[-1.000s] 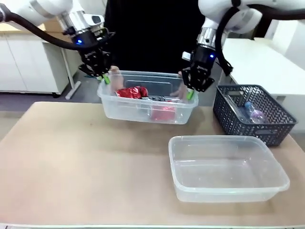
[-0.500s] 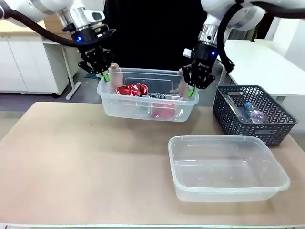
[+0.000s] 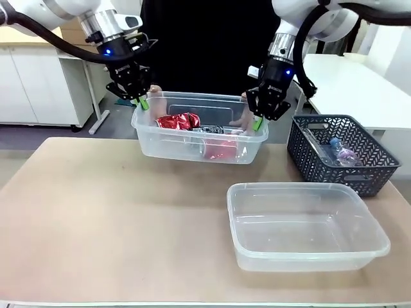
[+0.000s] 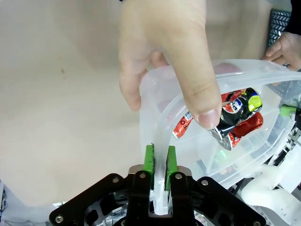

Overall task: Sort the waste into each basket.
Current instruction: Release the Organizing box you were holding.

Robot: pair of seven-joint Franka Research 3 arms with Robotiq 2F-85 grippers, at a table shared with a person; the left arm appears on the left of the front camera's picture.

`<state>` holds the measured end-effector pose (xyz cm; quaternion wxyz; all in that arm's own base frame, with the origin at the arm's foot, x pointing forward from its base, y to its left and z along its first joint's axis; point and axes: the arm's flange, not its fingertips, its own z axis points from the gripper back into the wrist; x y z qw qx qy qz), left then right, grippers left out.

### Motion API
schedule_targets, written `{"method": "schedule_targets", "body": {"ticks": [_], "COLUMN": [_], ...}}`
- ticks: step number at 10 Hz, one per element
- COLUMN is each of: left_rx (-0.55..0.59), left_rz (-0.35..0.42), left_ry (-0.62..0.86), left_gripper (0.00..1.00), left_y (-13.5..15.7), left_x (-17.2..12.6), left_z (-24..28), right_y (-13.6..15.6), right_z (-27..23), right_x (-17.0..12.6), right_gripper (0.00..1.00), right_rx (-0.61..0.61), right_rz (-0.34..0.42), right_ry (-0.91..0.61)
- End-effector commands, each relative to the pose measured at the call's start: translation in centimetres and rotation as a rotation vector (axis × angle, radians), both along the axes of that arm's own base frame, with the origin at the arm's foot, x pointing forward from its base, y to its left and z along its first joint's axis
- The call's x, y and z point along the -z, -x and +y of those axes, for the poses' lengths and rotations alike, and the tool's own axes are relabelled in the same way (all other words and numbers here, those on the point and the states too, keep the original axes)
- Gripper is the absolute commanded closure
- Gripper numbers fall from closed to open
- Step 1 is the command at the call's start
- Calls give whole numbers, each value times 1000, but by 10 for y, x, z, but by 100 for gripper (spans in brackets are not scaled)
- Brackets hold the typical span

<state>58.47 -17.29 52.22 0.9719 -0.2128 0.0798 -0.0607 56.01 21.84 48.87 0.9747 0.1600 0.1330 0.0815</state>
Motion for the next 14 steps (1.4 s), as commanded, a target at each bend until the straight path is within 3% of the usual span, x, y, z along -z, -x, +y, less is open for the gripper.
{"method": "schedule_targets", "body": {"ticks": [1, 2, 3, 4, 10, 11, 12, 14], "left_rx": [-13, -22, -21, -20, 14, -8, -8, -8], "left_rz": [-25, -62, -101, -127, -269, -187, -187, -187], "left_ry": [-19, -42, -46, -55, -59, -49, -49, -49], "left_gripper": [34, 0, 29, 0, 0, 0, 0, 0], "left_y": [6, 14, 25, 36, 54, 44, 44, 44], "left_x": [-4, -10, -17, -22, -26, -34, -34, -34], "left_z": [-3, -4, -3, -3, -12, -10, -10, -10], "right_y": [35, 49, 60, 72, 81, 64, 80, 80], "right_z": [-9, -11, -15, -20, -20, -9, -22, -22], "right_x": [-10, -16, -22, -27, -27, -19, -34, -34], "right_gripper": [40, 0, 36, 0, 0, 0, 0, 0], "right_rx": [49, 57, 85, 90, 109, 114, 110, 110], "right_rz": [-155, -218, -239, -275, -448, -401, -387, -387], "right_ry": [-28, -18, 0, 3, 26, 92, -1, -1]}}
